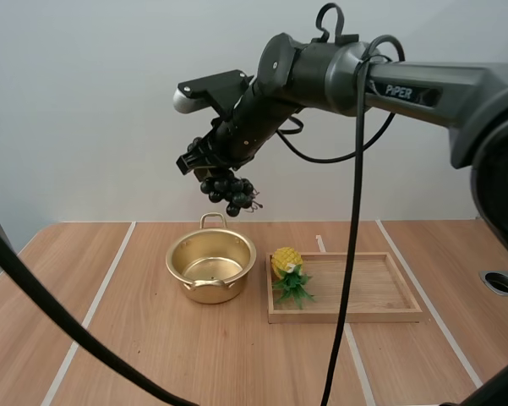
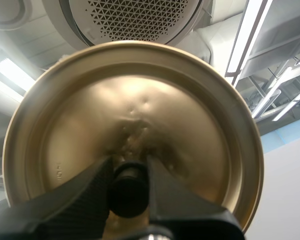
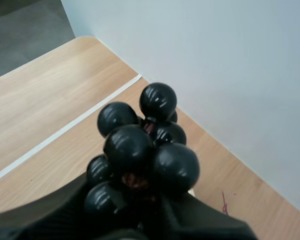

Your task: Open the pot, put the grape inside, and close it

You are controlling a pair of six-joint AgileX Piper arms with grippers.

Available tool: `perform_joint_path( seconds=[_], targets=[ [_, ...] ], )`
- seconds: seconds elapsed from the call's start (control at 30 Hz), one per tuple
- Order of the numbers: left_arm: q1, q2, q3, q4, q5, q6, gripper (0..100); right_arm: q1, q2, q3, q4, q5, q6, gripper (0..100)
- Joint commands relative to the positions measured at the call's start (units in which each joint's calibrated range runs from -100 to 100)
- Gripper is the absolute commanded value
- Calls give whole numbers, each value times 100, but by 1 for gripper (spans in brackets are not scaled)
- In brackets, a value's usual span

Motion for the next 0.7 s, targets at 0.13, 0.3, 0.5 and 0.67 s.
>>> perform_joint_path(
  seconds=[0.13,0.3,0.5,0.67],
  targets=[
    [-10,-14,-23,70,-252,228,0,6,718,-37,254,-383,-265,0],
    [-10,-2,-23,70,-269,223,0,6,1131,-37,616,-407,-416,0],
    [-10,-2,-23,70,-269,232,0,6,1363,-37,925,-374,-522,0],
    [-10,-2,-23,94,-269,231,0,6,1473,-37,1035,-321,-619,0]
  ],
)
